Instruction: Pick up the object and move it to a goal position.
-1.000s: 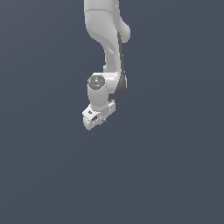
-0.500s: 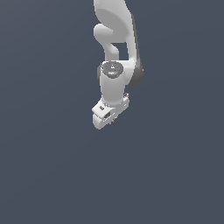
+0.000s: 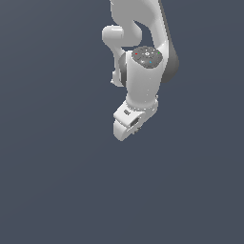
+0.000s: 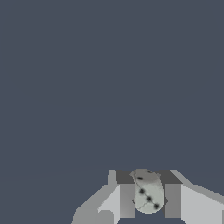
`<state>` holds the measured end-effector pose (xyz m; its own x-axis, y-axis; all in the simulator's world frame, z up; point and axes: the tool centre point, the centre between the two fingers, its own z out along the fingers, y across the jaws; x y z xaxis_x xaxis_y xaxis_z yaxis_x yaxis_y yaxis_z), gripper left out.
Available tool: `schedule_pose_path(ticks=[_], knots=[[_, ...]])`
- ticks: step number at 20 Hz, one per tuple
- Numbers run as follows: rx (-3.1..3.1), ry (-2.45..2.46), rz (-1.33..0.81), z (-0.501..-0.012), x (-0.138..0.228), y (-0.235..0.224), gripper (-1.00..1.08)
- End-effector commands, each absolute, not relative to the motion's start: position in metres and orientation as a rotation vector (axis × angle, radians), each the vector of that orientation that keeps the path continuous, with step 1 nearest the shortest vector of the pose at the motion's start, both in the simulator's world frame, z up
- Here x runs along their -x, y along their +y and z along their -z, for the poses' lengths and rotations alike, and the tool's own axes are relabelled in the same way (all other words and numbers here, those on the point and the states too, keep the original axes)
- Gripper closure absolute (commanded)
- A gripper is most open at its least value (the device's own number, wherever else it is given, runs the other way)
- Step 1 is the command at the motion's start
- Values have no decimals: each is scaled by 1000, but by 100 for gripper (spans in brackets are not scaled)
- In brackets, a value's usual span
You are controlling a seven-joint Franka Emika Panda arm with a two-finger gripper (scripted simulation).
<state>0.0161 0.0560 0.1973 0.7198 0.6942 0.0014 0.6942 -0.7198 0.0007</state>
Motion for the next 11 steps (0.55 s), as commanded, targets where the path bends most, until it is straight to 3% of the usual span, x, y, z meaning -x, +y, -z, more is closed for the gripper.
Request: schedule_pose_path(ticks=[1,11], knots=[[-2914,1174,0,-208,-23,64,108],[-2914,1174,0,-224,-33,76,108]])
